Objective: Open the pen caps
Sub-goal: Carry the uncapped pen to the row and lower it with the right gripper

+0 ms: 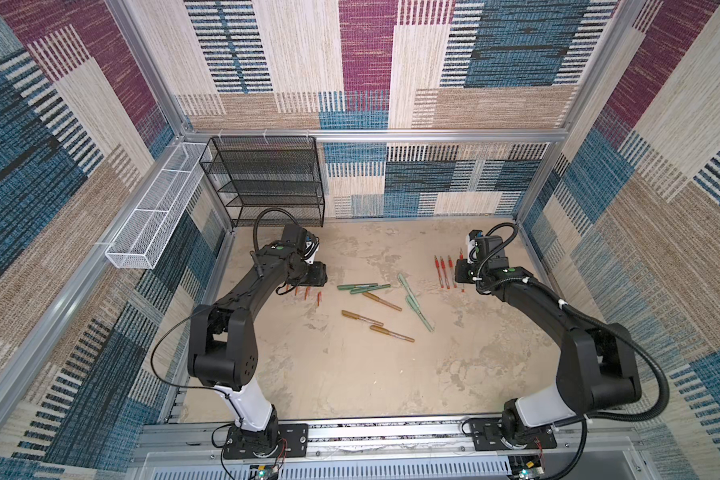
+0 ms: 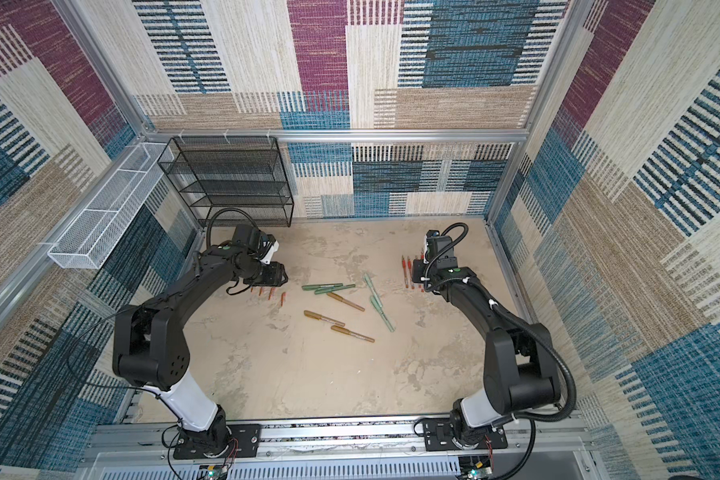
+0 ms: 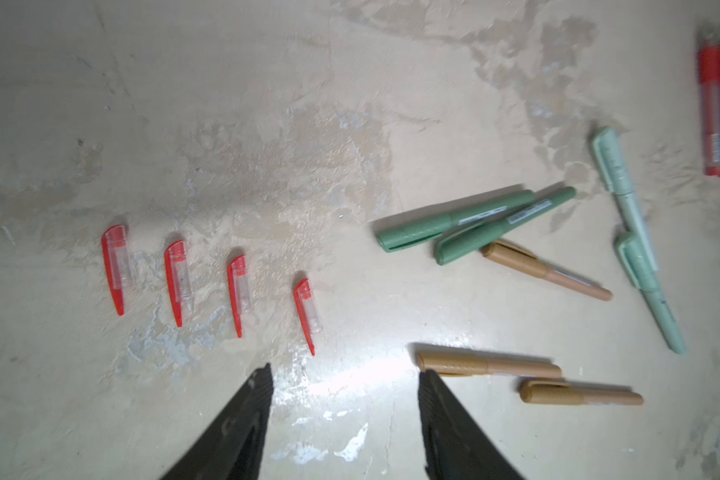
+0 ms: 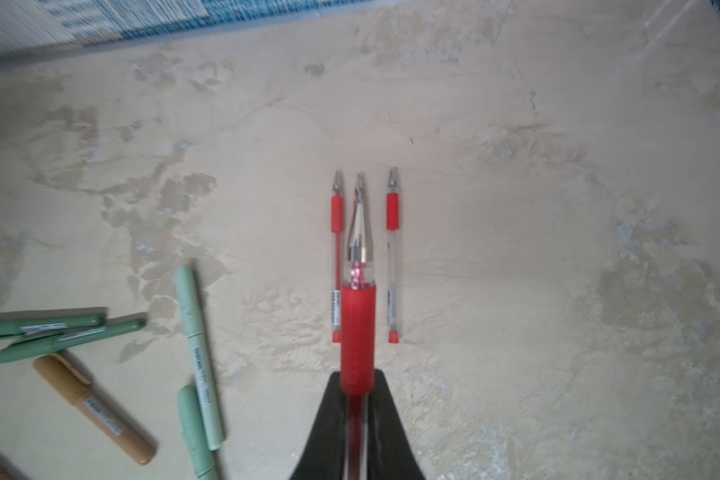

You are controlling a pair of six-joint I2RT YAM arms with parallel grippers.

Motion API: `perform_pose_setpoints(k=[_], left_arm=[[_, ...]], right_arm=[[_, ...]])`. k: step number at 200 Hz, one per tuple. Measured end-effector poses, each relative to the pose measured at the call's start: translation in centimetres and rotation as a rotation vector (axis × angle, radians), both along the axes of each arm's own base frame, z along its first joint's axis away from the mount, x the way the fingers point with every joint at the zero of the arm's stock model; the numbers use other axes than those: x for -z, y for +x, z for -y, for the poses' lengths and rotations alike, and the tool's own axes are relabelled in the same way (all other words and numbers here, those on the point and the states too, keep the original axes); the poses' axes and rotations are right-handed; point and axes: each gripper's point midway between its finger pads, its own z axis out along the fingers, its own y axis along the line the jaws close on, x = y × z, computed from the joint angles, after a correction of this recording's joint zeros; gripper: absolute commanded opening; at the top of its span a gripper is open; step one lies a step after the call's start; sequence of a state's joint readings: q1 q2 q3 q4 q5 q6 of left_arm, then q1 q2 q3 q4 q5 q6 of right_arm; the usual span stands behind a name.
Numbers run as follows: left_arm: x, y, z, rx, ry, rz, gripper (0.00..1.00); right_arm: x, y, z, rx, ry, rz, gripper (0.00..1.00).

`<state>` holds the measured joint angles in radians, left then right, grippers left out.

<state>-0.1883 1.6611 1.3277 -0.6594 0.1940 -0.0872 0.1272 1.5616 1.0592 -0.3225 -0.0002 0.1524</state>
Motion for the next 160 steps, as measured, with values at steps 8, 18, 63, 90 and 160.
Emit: perform_pose_setpoints(k=[8,18,63,90,160], left_arm=[[-1.0,-0.7,-0.1,0.003,-0.009,0.029,0.72],[-2.0,-1.5,-0.1,0.009,-0.021,0.073,0.76],[-5.1,-5.4,-0.7,0.028,-0.054,0.222,0.89],[-6.4,-6.6,-1.0,0.044,-0.079,0.295,0.92],[-8.0,-6.4,-4.8,-0.062,-0.122,0.369,0.94]], right_arm=[[0.8,0.7,0.7,0.008,-0.010,-0.018,0.05],[1.8,1.4,1.3,0.011,-0.016,-0.040,0.06],[5.8,3.8,3.9,0.035,-0.021,-0.125,0.10],[7.4,5.0,4.5,0.038,-0.010,-0.152,0.12],[10.0,7.7,3.7,0.005,0.028,-0.188,0.21]])
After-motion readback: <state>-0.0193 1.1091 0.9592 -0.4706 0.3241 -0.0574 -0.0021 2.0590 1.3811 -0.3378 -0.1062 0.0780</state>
